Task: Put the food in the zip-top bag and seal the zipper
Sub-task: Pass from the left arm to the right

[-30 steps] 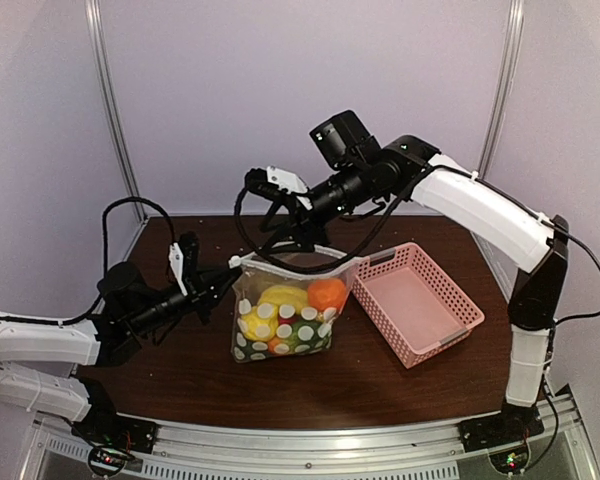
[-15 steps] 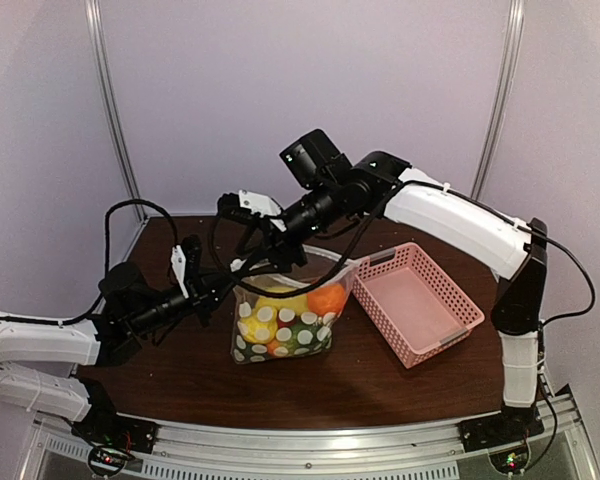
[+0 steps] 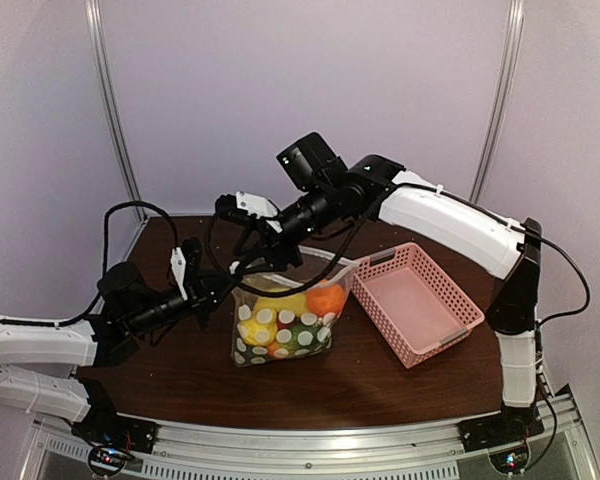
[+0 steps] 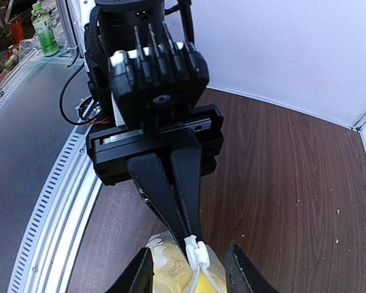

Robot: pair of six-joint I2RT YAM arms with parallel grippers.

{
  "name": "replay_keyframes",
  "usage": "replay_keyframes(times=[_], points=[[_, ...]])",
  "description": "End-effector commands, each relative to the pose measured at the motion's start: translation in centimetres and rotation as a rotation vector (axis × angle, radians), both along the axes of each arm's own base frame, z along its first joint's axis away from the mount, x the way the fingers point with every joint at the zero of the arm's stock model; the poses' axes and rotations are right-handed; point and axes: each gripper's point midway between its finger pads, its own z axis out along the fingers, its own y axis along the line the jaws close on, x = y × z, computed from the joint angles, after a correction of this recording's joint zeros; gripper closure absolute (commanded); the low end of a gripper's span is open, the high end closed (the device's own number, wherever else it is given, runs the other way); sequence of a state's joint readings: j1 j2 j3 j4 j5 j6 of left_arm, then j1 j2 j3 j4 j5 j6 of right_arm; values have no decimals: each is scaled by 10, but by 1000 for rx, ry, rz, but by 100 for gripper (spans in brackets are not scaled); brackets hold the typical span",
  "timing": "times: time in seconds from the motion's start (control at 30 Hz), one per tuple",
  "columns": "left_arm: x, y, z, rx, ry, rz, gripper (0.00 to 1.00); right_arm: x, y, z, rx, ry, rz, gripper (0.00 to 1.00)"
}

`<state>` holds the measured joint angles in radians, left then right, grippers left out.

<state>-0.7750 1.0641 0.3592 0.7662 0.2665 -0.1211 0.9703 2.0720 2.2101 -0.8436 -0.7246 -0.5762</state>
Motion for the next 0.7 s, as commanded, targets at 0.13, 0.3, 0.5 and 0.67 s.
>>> replay_keyframes(times=[0.13,0.3,0.5,0.67], points=[[-3,1,13,-10,-44,-9,100,2,6,-3,1,-13,7,66],[-3,1,14,-6,-52,-5,100,3,7,-7,-7,-23,4,67],[-5,0,12,1,-50,-18,100,3,8,-12,-20,-39,12,71],[-5,0,11,6,-52,-18,100,2,9,-15,-29,-55,14,75]])
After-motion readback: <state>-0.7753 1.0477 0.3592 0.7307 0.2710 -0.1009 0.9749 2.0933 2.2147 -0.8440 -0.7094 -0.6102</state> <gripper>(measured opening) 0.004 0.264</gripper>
